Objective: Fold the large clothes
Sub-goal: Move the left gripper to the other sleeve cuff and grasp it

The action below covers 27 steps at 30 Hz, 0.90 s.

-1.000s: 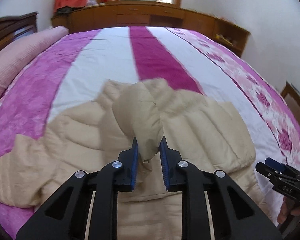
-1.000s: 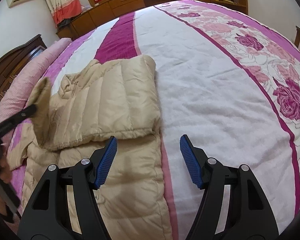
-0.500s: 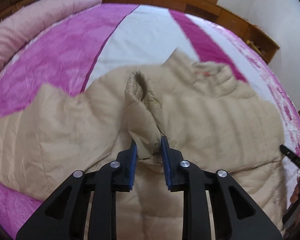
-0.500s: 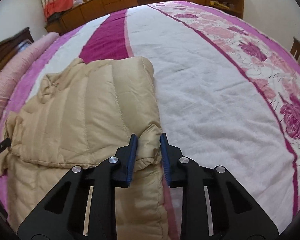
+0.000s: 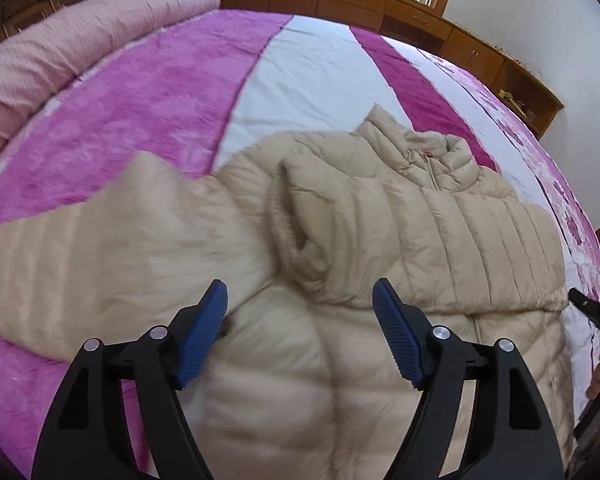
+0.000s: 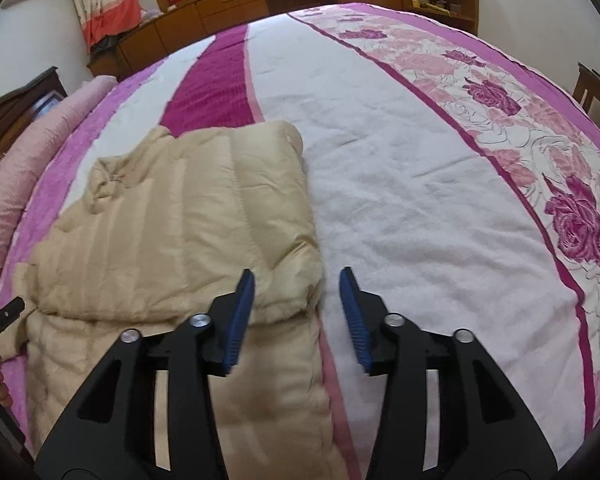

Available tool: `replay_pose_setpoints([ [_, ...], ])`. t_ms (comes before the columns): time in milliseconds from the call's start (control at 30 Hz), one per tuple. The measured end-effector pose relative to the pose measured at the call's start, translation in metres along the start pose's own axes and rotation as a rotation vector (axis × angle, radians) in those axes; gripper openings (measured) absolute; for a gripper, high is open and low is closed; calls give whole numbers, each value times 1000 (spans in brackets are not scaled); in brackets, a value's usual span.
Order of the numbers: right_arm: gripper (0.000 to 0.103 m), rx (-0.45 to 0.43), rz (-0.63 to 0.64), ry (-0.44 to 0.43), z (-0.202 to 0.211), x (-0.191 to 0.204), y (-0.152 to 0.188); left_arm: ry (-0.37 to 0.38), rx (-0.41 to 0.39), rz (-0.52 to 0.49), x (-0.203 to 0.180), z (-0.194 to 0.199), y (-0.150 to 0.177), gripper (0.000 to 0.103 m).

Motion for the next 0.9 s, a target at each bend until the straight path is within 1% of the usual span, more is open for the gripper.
replay_pose_setpoints([
  [67,53,2,13,-18,13,10,6,-27,-4,29,20,10,5,76],
  [133,58,5,26,-38,24,20,14,-55,-8,66,43,17,9,78],
  [267,63,18,68,-81,43,45,37,-163,-2,144,102,22,22,80],
  [333,65,24,80,-97,49,55,47,-218,20,199,136,20,33,80],
  [500,68,51,114,-122,57,78,76,-270,39,352,194,17,50,80],
  [600,70,65,150,-98,55,87,92,-258,50,423,212,7,53,80],
  [667,70,92,165,-85,50,90,104,-228,56,477,222,-2,52,80],
  [733,70,111,168,-79,46,92,112,-204,59,505,226,-8,52,80],
  [800,70,122,161,-78,43,95,117,-200,64,527,233,-15,52,80],
  [900,70,114,156,-76,45,101,120,-193,62,546,239,-24,52,80],
])
Point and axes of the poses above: each gripper's, at about its wrist camera, not at the fingertips, and z roughly against the way its jaws point, x to its left, y to its underside, the point moved 10 cm from there along -z, roughly the way its jaws point, and after that the axes turned 9 degrees about -y, right-handed, at the moved point
